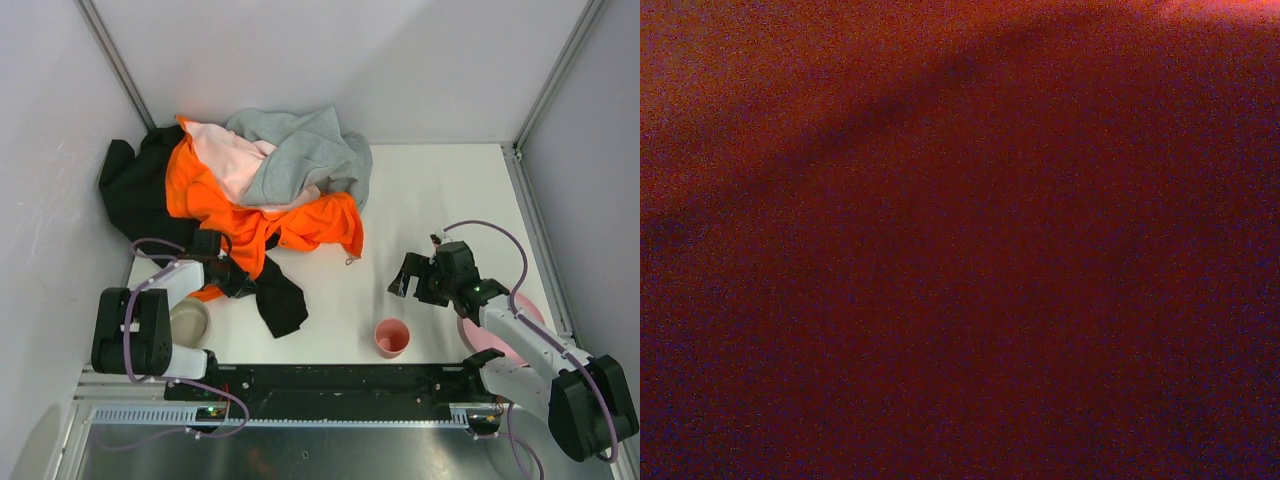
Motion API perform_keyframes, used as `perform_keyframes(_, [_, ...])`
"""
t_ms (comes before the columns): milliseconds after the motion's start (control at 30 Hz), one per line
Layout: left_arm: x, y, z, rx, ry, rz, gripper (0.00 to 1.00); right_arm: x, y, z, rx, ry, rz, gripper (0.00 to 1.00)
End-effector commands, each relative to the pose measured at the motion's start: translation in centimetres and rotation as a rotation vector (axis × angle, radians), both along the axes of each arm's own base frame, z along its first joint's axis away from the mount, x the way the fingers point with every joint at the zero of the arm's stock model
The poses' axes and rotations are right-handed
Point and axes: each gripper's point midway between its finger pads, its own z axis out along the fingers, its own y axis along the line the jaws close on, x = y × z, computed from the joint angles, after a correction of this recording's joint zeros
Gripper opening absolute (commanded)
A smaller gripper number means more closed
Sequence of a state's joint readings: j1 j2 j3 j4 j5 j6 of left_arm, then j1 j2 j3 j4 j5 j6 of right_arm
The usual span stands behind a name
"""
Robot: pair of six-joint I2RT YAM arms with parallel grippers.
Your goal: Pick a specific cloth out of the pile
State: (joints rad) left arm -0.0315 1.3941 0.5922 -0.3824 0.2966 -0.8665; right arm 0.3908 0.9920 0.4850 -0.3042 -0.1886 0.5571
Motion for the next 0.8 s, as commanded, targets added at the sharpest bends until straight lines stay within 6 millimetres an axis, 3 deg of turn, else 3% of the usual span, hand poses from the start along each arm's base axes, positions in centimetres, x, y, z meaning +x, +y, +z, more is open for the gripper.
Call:
perform_keyframes(0, [-0.4, 0.9, -0.9, 0.116, -0.027, -0.089, 0.08, 1.5, 0.6, 2.2, 0.021, -0.072, 0.001, 0.99])
perform_keyframes(67, [0.0, 0.6, 0.2, 0.114, -0.074, -0.113, 0.03, 1.5, 0.6, 2.2, 0.019, -0.071, 0.000, 0.99])
perform_keyframes(233, [1.1, 0.2, 4.3, 0.111, -0.233, -0.146, 0.01, 1.5, 0.6, 2.2, 0.018, -0.072, 0.001, 0.99])
perform_keyframes(533, [4.7, 0.2, 16.7, 0.157, -0.573, -0.183, 0.01, 1.5, 0.7, 2.1, 0.021, -0.071, 0.005, 0.99])
perform_keyframes(767, [9.4, -0.4, 25.5, 0.176, -0.739, -0.224, 0.01, 1.3, 0.5, 2.1, 0.012, -0.070, 0.005, 0.99])
